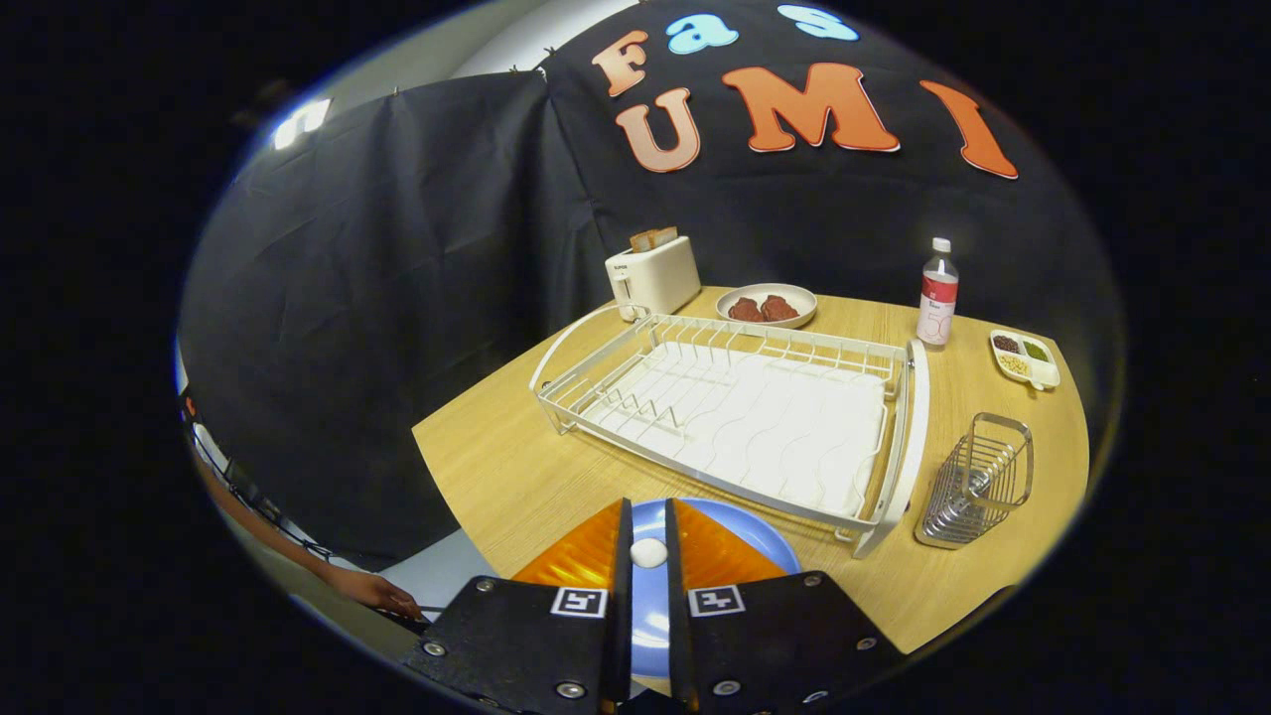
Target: Take the plate from the dish rack, then take the spoon from the basket and place it into the plate.
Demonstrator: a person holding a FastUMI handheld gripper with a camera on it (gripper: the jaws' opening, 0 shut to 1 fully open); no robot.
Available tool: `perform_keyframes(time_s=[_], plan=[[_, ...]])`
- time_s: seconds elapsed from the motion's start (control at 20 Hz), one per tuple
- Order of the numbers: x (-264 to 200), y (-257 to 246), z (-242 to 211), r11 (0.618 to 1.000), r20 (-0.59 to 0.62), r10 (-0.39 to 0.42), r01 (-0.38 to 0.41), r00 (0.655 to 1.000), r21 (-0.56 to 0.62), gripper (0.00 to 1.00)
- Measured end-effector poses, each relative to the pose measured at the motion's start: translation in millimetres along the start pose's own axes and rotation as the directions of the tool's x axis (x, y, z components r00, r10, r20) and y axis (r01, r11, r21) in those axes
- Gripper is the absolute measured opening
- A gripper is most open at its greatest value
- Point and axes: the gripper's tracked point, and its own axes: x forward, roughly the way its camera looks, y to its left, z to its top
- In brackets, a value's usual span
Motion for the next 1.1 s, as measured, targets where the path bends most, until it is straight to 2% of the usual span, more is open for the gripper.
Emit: perform_keyframes(time_s=[0.2, 0.4, 0.6, 0.7, 0.85, 1.0, 1.1], plan=[[-6.7, -16.9, -34.2, 0.999, -0.079, -0.04, 0.04, 0.996, -0.004, 0.17], [-2.9, -22.0, -66.8, 0.997, -0.15, -0.041, 0.05, 0.988, 0.06, 0.17], [2.9, -26.2, -75.8, 0.994, -0.195, -0.05, 0.067, 0.98, 0.081, 0.17], [0.6, -26.1, -64.8, 0.994, -0.17, -0.051, 0.067, 0.984, 0.09, 0.17], [-9.2, -28.1, -37.3, 0.989, -0.114, -0.059, 0.074, 0.992, 0.128, 0.28], [-25.5, -39.8, 8.7, 0.985, -0.017, -0.112, 0.113, 0.994, 0.132, 0.37], [-40.3, -48.8, 48.0, 0.982, 0.075, -0.153, 0.144, 0.985, 0.119, 0.37]])
